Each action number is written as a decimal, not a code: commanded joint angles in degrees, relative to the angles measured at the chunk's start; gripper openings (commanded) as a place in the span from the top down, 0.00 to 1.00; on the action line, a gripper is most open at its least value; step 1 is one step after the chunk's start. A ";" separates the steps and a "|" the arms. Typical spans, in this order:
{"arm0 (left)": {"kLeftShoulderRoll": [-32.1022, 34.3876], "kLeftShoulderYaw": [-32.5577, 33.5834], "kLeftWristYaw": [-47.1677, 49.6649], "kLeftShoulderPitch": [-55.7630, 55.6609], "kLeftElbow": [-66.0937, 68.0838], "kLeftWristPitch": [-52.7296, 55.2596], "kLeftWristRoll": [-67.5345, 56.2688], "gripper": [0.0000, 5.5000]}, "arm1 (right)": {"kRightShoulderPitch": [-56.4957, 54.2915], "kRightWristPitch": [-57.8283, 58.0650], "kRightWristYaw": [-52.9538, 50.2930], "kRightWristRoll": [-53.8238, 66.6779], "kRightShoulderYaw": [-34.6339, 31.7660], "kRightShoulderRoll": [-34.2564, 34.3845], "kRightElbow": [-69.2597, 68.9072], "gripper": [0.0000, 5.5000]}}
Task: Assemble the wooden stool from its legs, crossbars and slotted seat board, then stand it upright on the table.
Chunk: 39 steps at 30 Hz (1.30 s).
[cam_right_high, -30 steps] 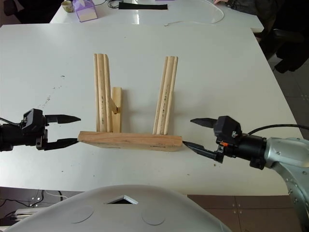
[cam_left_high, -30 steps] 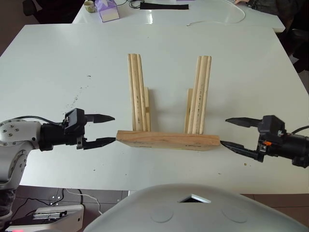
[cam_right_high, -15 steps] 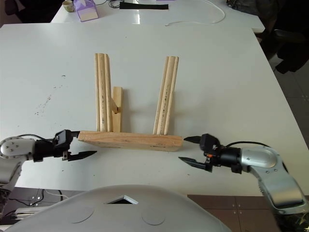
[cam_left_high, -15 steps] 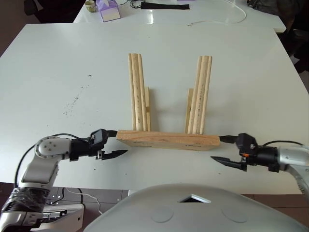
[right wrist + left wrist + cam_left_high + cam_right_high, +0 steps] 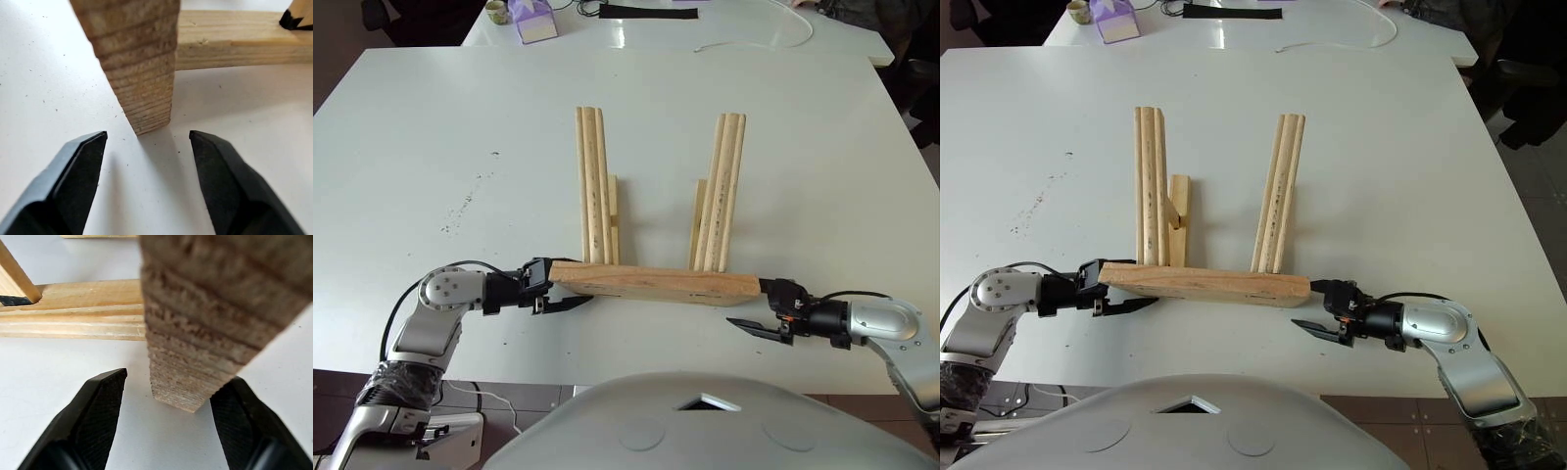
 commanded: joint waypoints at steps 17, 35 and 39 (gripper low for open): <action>0.22 -0.58 -3.78 -1.88 -2.62 2.34 -3.71 0.73 | 0.84 2.68 -0.08 4.84 1.04 0.55 -4.34 0.89; 9.89 15.53 0.61 0.00 -33.60 41.08 -41.71 0.73 | 6.91 17.07 -3.13 46.22 -31.22 -4.11 -29.03 1.00; 10.11 18.04 8.40 -1.82 -33.97 49.97 -55.69 0.73 | 2.01 19.33 -5.42 57.43 -40.36 -6.55 -23.60 1.00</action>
